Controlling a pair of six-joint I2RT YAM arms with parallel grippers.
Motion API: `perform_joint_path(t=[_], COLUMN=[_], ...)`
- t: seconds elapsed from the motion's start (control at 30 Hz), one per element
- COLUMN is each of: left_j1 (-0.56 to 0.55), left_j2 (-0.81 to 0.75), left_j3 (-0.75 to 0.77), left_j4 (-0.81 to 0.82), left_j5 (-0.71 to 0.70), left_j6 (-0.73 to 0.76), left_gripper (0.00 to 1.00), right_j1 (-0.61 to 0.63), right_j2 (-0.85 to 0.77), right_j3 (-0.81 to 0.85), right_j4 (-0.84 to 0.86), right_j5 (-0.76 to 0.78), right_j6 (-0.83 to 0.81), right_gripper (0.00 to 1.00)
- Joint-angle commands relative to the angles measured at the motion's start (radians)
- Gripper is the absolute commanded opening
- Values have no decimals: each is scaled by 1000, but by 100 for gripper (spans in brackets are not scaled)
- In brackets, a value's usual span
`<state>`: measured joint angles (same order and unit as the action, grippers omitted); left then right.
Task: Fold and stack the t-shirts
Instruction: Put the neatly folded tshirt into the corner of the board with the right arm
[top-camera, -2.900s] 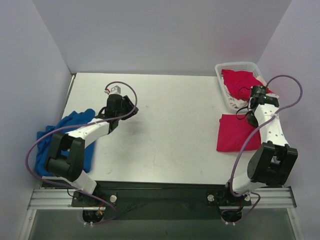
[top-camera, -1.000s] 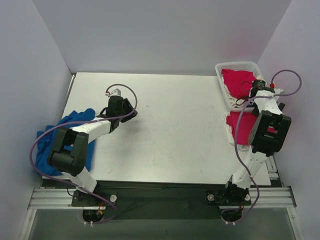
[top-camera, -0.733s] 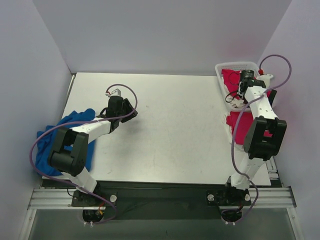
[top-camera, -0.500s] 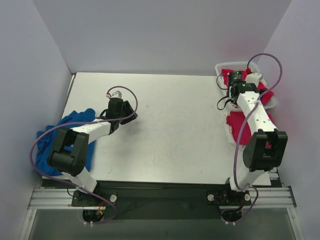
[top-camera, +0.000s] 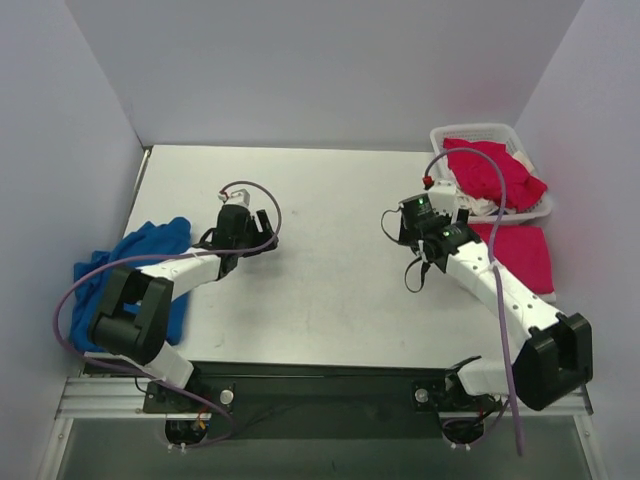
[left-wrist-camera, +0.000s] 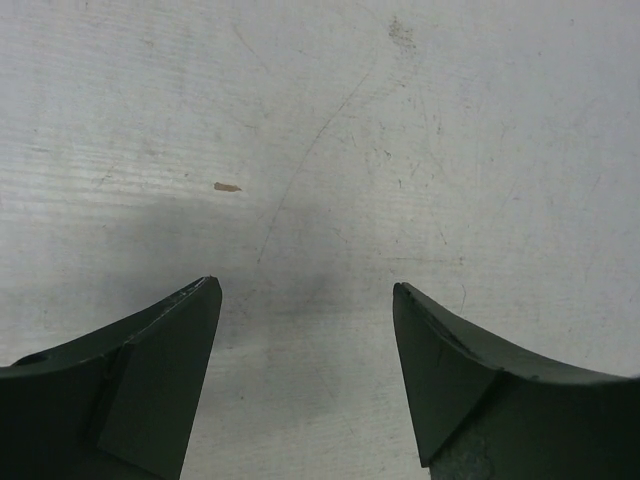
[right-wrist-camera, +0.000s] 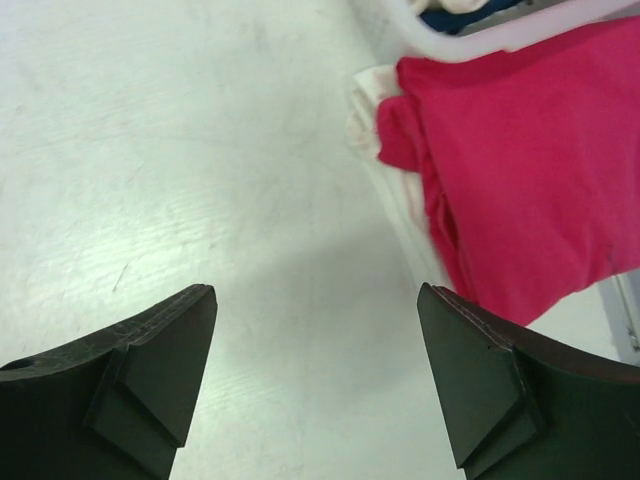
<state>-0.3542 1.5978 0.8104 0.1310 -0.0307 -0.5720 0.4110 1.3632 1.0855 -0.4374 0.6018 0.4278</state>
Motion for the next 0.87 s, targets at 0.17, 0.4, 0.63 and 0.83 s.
perform_joint_path(t=[0.17, 0.4, 0.63, 0.83], left_j1=[-22, -37, -40, -42], left_j2=[-122, -167, -199, -214], left_j3=[-43, -83, -111, -122], left_j4=[41, 59, 61, 51], left_j5=[-127, -163, -192, -236], left_j6=[113, 126, 136, 161], left_gripper=[97, 97, 97, 98], right_j1=[51, 60, 63, 68], right_j2=[-187, -202, -191, -174], right_j3=[-200, -233, -263, -260], right_j4=[273, 336, 376, 379], right_j5=[-184, -304, -364, -361], right_j6=[-69, -112, -133, -138], right_gripper=[99, 100, 100, 100])
